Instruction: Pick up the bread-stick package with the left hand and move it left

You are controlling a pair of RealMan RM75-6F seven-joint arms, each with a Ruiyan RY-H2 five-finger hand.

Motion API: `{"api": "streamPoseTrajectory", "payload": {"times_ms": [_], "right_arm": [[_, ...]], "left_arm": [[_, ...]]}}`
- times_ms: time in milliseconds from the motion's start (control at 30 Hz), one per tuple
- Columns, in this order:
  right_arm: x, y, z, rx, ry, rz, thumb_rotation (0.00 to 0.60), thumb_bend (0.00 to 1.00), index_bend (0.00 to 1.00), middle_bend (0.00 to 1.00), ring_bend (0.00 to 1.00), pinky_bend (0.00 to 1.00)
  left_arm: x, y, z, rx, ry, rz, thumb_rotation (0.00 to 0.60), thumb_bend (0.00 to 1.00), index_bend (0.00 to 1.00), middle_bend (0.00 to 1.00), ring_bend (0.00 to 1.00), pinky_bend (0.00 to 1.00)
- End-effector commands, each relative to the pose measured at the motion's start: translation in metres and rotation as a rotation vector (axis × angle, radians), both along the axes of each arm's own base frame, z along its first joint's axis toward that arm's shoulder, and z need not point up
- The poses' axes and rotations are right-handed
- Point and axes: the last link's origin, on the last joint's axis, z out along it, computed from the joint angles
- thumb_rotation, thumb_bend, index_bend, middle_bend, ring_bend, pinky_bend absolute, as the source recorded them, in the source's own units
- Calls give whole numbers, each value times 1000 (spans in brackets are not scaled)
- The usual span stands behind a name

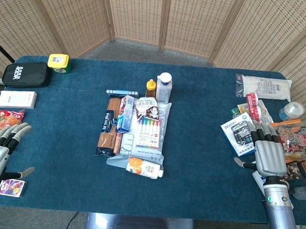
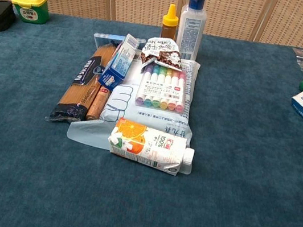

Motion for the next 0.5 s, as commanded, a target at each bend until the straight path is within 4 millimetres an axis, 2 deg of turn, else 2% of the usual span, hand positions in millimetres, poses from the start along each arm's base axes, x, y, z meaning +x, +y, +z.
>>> {"api": "streamPoseTrajectory", "payload": {"times_ms": [33,500], "right_arm": [[1,-1,-1,3,0,1,490,0,0,0,0,0],[3,6,-1,0,-13,2,490,0,0,0,0,0]], "left_arm": [[-2,0,-2,-8,-1,6,600,182,0,0,0,0],[-1,3,-3,-31,-1,-20,600,183,0,0,0,0]]}}
